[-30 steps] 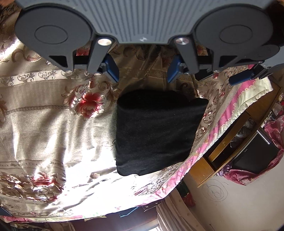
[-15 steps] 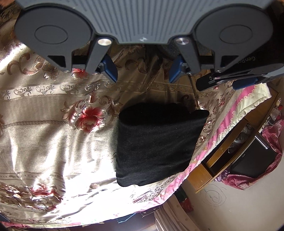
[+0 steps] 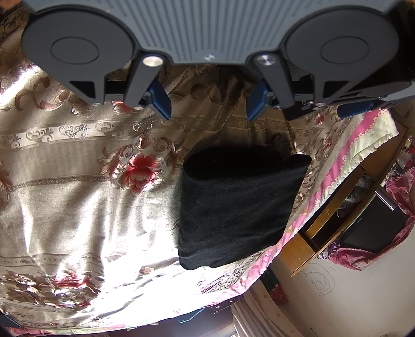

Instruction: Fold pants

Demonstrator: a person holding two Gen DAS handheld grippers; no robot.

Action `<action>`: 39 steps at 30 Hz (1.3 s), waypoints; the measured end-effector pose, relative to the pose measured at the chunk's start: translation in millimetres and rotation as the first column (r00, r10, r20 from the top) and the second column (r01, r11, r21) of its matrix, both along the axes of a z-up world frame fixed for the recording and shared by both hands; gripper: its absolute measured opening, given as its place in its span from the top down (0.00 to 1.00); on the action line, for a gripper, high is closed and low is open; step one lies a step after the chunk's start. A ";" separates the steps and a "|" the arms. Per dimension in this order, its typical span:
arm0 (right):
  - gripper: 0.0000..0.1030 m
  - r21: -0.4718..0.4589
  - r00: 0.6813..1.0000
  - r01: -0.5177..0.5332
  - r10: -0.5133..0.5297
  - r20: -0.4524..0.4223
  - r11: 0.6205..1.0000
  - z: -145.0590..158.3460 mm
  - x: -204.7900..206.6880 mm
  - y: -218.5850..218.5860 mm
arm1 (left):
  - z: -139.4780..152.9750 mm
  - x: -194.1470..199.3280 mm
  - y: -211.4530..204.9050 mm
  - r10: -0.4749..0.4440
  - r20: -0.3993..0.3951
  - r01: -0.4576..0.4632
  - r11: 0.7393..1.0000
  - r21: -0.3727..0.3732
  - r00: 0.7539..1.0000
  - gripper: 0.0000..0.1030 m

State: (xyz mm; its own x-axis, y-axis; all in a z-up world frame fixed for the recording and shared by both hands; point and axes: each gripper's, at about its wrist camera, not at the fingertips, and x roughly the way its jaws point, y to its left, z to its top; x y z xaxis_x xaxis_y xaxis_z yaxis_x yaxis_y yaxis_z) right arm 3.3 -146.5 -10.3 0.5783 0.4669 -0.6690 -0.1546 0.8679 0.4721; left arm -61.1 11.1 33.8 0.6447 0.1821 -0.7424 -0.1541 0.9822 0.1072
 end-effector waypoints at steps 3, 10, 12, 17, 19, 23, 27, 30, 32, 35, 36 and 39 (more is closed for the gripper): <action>0.36 -0.002 1.000 -0.001 0.001 0.002 1.000 -0.4 -0.4 0.6 | -0.7 -0.9 0.9 0.006 -0.002 -0.006 1.000 -0.008 1.000 0.00; 0.35 -0.012 1.000 0.003 -0.002 0.008 1.000 -0.1 -0.8 0.8 | -0.5 -2.4 -0.6 0.008 0.003 -0.008 1.000 -0.001 1.000 0.00; 0.35 -0.015 1.000 0.001 -0.001 0.010 1.000 -0.1 -1.0 0.7 | -1.1 -2.7 0.1 0.010 0.002 -0.010 1.000 -0.006 1.000 0.00; 0.35 -0.022 1.000 -0.006 0.007 0.012 1.000 -0.5 -1.8 2.1 | -1.8 -4.3 1.5 0.018 0.002 -0.018 1.000 -0.002 1.000 0.00; 0.35 -0.020 1.000 -0.009 0.009 0.011 1.000 -0.5 -1.9 2.5 | -1.6 -4.8 2.6 0.022 0.004 -0.022 1.000 -0.002 1.000 0.00; 0.35 -0.023 1.000 -0.008 0.009 0.016 1.000 0.2 -2.4 2.4 | -1.3 -5.6 5.9 0.032 0.005 -0.032 0.999 -0.012 0.999 0.00; 0.35 -0.028 1.000 -0.006 0.007 0.020 1.000 0.5 -2.5 2.3 | -1.6 -7.0 7.7 0.037 0.007 -0.037 0.999 -0.014 0.999 0.00; 0.35 -0.034 1.000 -0.006 0.007 0.021 0.999 0.2 -2.3 2.2 | -1.9 -8.3 8.9 0.040 0.008 -0.040 0.999 -0.021 0.999 0.00; 0.35 -0.035 1.000 -0.011 0.012 0.021 0.999 -0.1 -2.3 2.9 | -1.9 -8.8 8.2 0.038 0.008 -0.038 0.999 -0.020 0.999 0.00; 0.35 -0.037 1.000 -0.015 0.016 0.021 0.999 -0.1 -2.4 3.6 | -1.5 -9.6 6.1 0.033 0.010 -0.033 0.999 -0.016 0.999 0.00; 0.35 -0.037 1.000 -0.014 0.015 0.021 0.999 -0.3 -2.4 3.5 | -1.2 -10.0 5.3 0.032 0.011 -0.032 0.999 -0.013 0.999 0.00; 0.34 -0.035 1.000 -0.017 0.018 0.015 0.999 -1.4 -1.2 2.9 | -0.3 -10.9 3.7 0.026 0.014 -0.026 1.000 -0.007 1.000 0.00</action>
State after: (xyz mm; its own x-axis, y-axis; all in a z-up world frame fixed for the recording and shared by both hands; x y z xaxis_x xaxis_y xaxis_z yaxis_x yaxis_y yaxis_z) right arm 2.2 -143.6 -11.8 0.5806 0.4537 -0.6761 -0.1766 0.8808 0.4393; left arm -72.0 14.9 33.4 0.6503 0.1934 -0.7346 -0.1806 0.9787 0.0978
